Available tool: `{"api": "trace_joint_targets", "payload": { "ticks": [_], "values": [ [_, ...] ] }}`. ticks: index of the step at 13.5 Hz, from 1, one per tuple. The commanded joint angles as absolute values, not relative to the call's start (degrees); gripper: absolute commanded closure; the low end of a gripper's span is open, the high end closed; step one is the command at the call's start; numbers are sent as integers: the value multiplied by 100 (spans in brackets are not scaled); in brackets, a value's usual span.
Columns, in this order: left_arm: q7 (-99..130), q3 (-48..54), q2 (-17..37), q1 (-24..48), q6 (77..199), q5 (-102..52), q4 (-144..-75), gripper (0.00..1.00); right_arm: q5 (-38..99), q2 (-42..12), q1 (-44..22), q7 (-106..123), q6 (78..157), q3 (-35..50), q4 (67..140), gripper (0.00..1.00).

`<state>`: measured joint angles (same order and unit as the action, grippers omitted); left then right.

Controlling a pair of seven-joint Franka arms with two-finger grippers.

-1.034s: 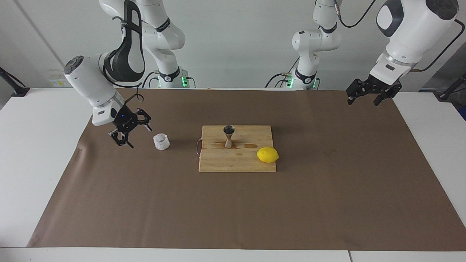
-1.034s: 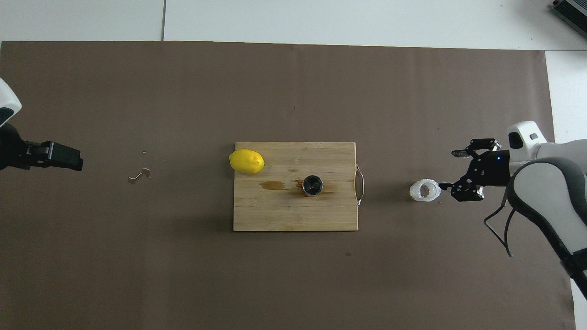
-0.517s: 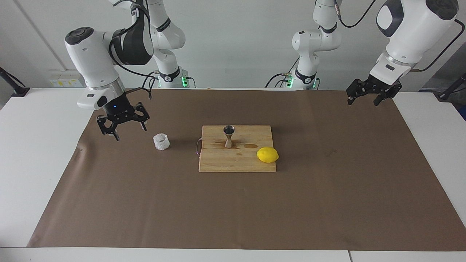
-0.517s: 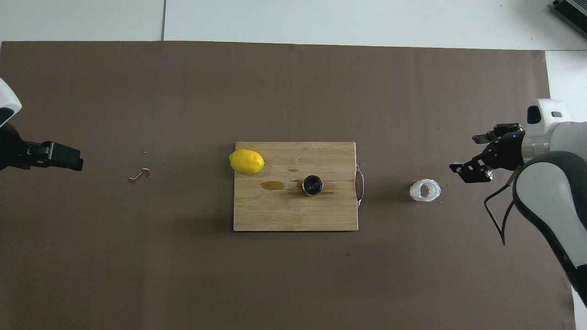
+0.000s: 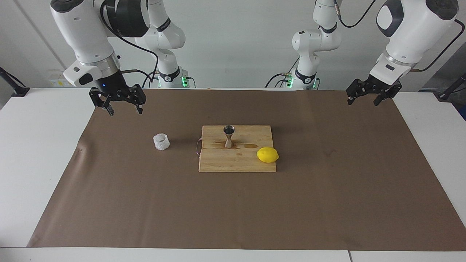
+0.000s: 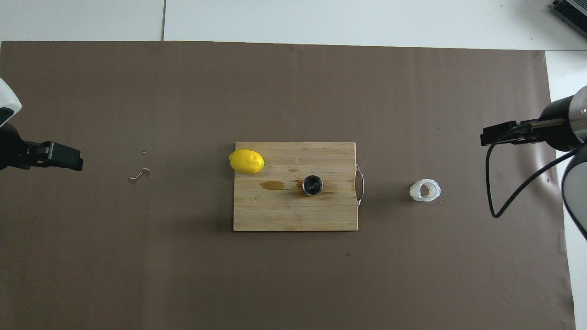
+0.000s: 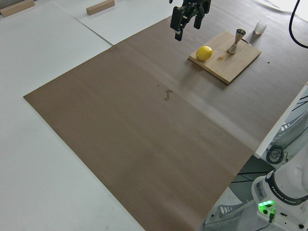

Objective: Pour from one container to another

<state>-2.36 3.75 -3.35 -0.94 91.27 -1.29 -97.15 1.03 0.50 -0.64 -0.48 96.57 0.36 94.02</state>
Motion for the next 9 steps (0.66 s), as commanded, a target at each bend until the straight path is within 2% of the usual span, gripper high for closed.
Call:
{"api": "trace_joint_targets", "payload": {
  "ticks": [1,9],
  "values": [
    [-264,325,-501,-18,9193,-88,-9914,0,-9,123,-35,-526,9168,70,9193,0],
    [-264,325,-501,-26,9193,-88,-9914,0,-229,325,-53,-738,8719,123,9237,0]
  ]
}}
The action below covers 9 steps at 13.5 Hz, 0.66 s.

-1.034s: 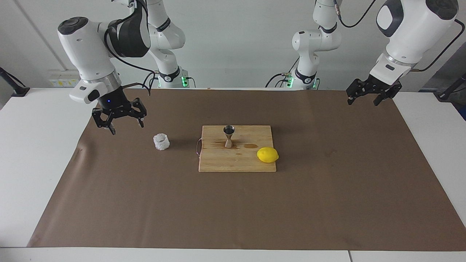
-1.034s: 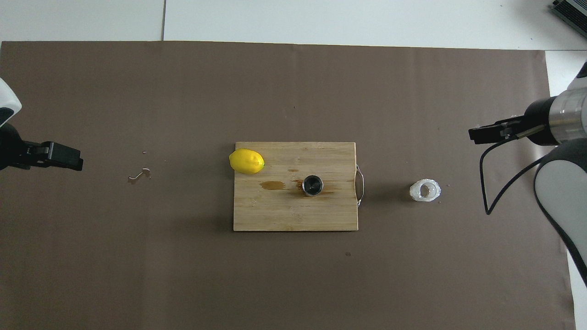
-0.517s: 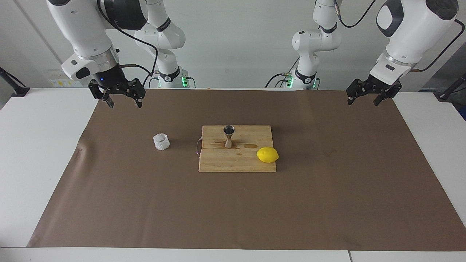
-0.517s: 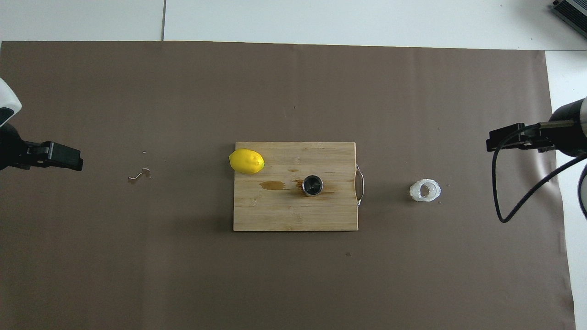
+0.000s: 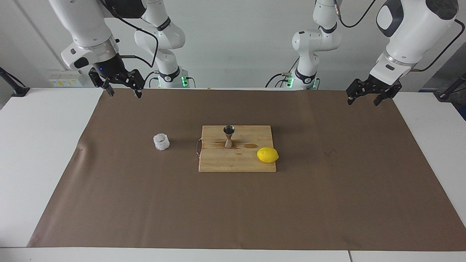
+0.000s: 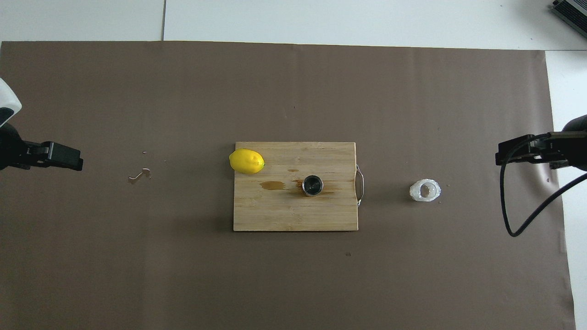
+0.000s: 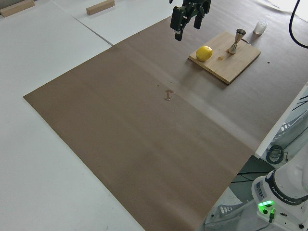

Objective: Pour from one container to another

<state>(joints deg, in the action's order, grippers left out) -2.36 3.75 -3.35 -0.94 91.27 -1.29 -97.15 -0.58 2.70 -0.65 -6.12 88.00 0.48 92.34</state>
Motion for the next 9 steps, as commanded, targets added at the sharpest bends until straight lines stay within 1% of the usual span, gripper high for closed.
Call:
{"api": "trace_joint_targets", "payload": {
  "ticks": [1,9],
  "values": [
    [-264,325,-501,-26,9193,-88,-9914,0,-220,325,-53,-764,8727,132,9237,0],
    [-272,325,-501,-26,9202,-88,-9923,0,-202,343,-53,-782,8736,158,9281,0]
  ]
}}
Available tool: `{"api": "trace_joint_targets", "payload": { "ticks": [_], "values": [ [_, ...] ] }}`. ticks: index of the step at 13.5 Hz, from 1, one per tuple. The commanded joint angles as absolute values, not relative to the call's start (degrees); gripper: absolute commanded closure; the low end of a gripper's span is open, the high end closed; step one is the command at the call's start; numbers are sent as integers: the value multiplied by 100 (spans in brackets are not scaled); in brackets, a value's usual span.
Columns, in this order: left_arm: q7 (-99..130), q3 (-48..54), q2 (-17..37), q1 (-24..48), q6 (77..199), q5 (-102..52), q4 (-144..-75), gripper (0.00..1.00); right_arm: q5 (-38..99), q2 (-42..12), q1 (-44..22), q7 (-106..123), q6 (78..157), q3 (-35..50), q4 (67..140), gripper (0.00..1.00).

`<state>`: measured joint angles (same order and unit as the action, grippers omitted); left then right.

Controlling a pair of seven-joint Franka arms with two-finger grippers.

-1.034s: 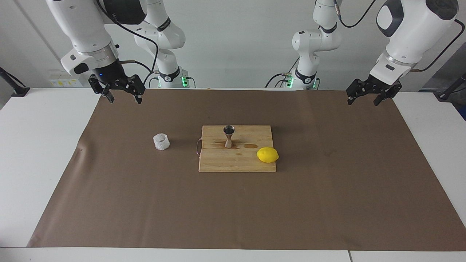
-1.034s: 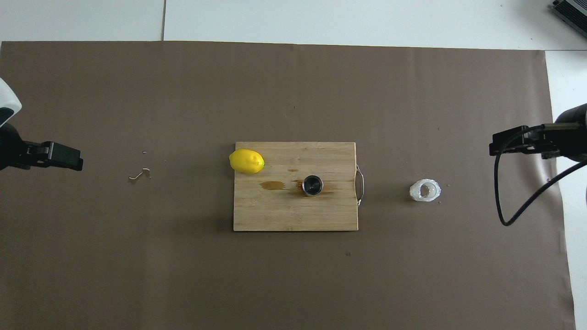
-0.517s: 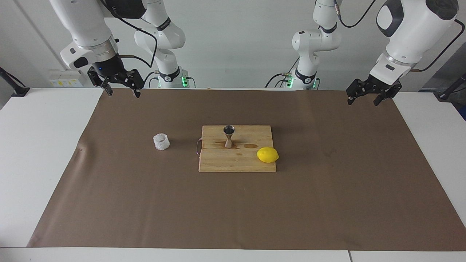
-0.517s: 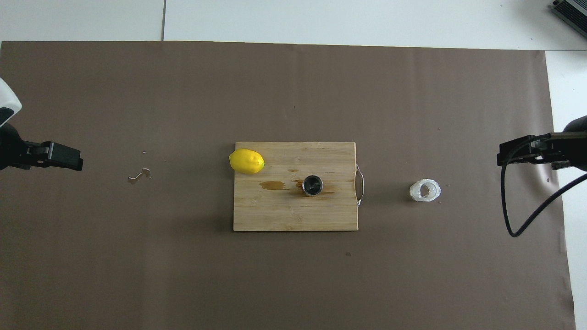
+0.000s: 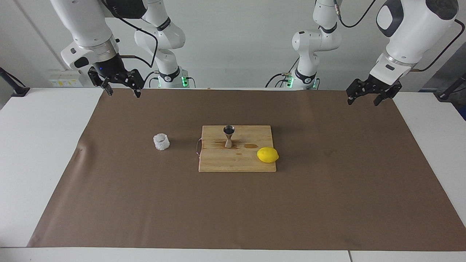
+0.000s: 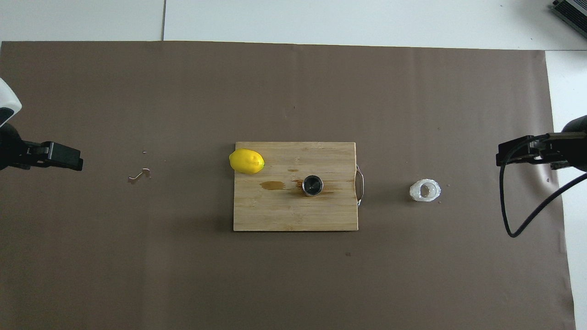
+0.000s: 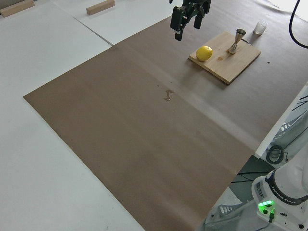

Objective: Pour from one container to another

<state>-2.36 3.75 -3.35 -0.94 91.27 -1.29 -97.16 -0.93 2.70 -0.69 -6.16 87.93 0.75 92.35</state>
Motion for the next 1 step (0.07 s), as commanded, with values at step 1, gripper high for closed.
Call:
{"api": "trace_joint_targets", "payload": {
  "ticks": [1],
  "values": [
    [-272,325,-501,-26,9202,-88,-9923,0,-193,343,-53,-782,8754,158,9281,0]
  ]
}}
